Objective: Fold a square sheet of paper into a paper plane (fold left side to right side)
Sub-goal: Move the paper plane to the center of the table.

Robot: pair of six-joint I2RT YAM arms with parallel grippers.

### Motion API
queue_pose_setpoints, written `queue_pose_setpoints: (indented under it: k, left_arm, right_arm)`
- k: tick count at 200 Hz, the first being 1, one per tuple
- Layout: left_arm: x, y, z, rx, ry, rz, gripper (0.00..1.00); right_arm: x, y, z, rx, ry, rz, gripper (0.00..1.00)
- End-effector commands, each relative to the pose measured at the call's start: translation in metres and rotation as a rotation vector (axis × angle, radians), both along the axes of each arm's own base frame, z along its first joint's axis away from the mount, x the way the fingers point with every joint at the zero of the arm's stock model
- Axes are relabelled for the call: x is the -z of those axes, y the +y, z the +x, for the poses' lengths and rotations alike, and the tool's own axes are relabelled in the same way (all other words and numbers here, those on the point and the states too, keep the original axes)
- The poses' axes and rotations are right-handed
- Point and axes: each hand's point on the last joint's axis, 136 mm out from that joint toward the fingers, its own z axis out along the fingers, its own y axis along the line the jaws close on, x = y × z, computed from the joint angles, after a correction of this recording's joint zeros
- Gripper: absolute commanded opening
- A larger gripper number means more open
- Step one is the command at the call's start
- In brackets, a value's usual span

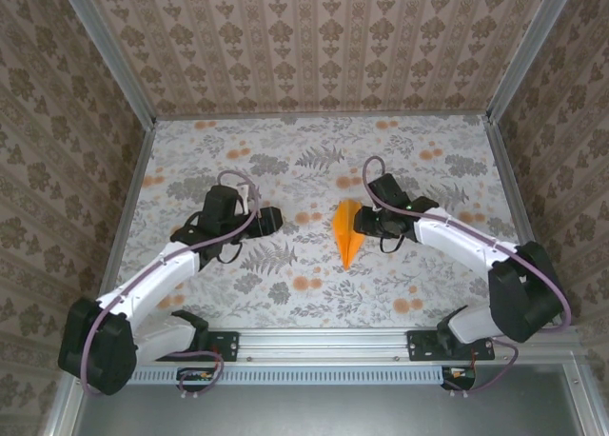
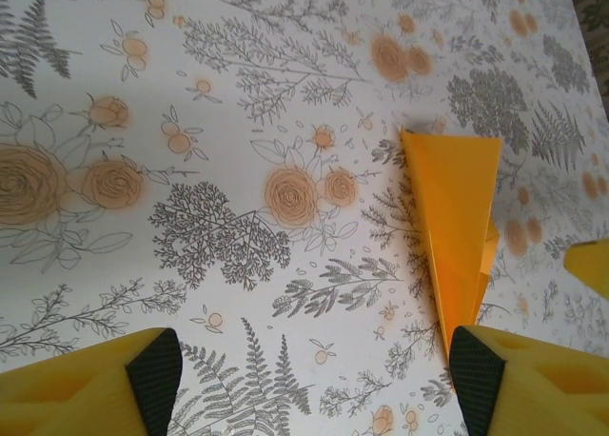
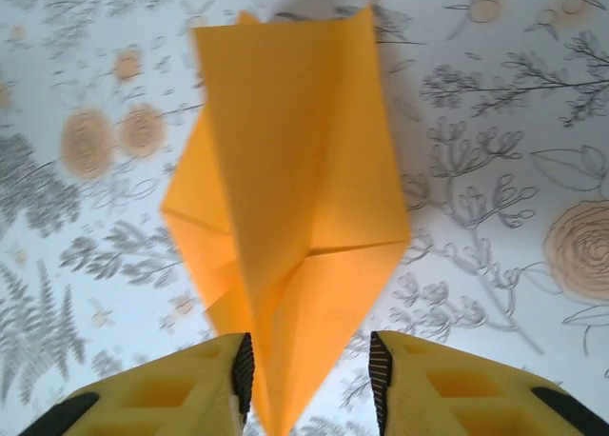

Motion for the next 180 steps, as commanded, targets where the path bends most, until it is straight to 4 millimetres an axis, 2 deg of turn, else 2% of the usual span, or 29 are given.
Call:
queue_pose_setpoints:
  k: [1, 27, 56, 65, 138, 165, 180]
  left_arm:
    - [-0.013, 0.007, 0.008, -0.031, -0.05, -0.004, 0.78]
    - [-0.012, 0.007, 0.008, -0.029, -0.046, -0.007, 0.79]
    - [-0.008, 0.008, 0.004, -0.021, -0.032, -0.003, 0.79]
    - [-0.006, 0.017, 0.008, -0.051, -0.03, -0.001, 0.79]
    - [-0.006, 0.027, 0.005, -0.076, -0.029, 0.002, 0.79]
    - [-0.009, 0.028, 0.006, -0.073, -0.034, 0.002, 0.8]
    - [-0.011, 0.028, 0.006, -0.072, -0.034, 0.003, 0.8]
  right_arm:
    - [0.006, 0.006, -0.026, -0.081, 0.068, -0.087, 0.45]
    - [0.021, 0.022, -0.03, -0.119, 0.105, -0.137, 0.51]
    - [0.034, 0.036, -0.025, -0.15, 0.13, -0.169, 0.52]
    - [0.037, 0.038, -0.023, -0.155, 0.135, -0.176, 0.51]
    - [0.065, 0.041, -0.015, -0.154, 0.178, -0.232, 0.42]
    - [0.07, 0.042, -0.011, -0.15, 0.18, -0.241, 0.37]
    - [0.072, 0.041, -0.008, -0.145, 0.184, -0.244, 0.31]
